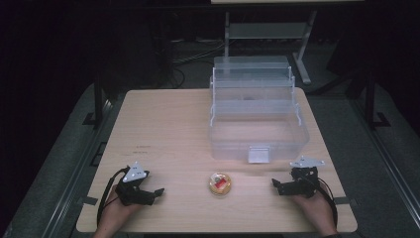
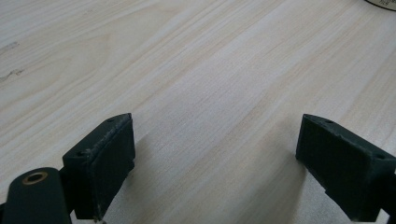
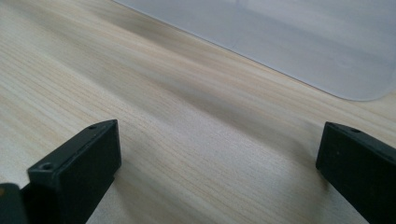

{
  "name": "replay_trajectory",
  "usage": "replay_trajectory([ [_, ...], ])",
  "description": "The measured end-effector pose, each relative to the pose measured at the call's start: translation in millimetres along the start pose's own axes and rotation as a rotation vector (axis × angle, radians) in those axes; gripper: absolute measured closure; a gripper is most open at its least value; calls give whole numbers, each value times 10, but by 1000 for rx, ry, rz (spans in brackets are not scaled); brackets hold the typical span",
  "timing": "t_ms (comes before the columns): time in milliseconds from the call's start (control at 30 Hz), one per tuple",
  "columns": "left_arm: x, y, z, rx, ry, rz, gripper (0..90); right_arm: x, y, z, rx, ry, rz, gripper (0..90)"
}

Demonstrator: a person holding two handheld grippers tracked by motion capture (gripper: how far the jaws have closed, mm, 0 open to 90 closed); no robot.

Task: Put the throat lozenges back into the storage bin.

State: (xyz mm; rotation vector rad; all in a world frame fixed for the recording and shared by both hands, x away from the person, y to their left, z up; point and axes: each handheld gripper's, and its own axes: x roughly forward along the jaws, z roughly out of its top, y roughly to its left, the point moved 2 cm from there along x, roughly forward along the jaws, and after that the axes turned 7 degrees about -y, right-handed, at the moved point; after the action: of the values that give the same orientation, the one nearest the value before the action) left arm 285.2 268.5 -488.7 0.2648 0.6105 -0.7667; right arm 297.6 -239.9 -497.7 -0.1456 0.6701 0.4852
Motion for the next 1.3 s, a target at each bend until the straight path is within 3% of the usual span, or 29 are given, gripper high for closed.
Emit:
replay_trajectory([
  [300, 0, 0, 0, 0, -1, 0, 109, -8, 5, -2, -4, 5, 10, 0],
  [600, 0, 0, 0, -1, 0, 0, 108, -33, 53, 38, -27, 41, 55, 39],
  [1300, 0, 0, 0, 0, 0, 0, 108, -43, 110, 63, -51, 37, 80, 31],
])
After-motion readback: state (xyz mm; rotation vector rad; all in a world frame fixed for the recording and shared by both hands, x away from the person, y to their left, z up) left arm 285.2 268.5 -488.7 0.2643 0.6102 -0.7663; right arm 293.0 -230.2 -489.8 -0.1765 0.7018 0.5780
